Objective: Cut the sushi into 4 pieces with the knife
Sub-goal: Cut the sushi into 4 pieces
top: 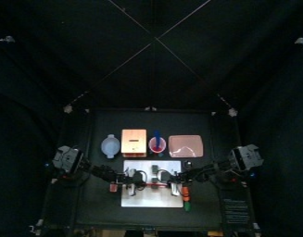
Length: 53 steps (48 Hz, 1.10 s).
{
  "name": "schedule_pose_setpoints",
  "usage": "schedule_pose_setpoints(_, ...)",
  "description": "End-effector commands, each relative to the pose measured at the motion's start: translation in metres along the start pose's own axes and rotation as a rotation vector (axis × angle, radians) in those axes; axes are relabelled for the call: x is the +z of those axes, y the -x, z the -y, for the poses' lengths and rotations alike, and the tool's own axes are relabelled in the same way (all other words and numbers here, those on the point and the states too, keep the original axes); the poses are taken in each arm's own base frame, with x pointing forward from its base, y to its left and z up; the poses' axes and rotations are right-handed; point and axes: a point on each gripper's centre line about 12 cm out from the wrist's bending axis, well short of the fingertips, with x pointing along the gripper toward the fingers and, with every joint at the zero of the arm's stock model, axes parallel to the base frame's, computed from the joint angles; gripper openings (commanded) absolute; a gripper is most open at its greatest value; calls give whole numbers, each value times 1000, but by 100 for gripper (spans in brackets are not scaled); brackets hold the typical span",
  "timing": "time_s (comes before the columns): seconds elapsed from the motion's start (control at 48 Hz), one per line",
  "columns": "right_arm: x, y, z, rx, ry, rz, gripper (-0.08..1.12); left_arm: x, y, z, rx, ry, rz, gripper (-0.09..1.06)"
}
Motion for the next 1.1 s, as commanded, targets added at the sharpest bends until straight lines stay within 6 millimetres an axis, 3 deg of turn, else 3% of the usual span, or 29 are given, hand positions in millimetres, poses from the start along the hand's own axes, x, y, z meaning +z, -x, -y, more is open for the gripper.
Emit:
schedule_pose_setpoints(0.021,11,-2,-9,19,5,33,8,0,-3,5,-5,10,-10,30)
schedule_pose_setpoints(0.417,12,3,-15,32,21,35,8,9,0,15,-23,19,17,30)
schedule_pose_setpoints(0.646,17,23,-17,47,23,57,8,48,18,21,-51,34,127,34)
schedule_pose_setpoints(0.729,17,32,-17,52,28,70,8,55,25,22,-59,33,149,38)
schedule_pose_setpoints(0.917,14,49,-15,60,41,96,8,69,32,17,-55,48,187,60)
schedule_pose_setpoints(1.104,-2,65,-9,58,38,67,8,74,37,12,-47,62,202,80)
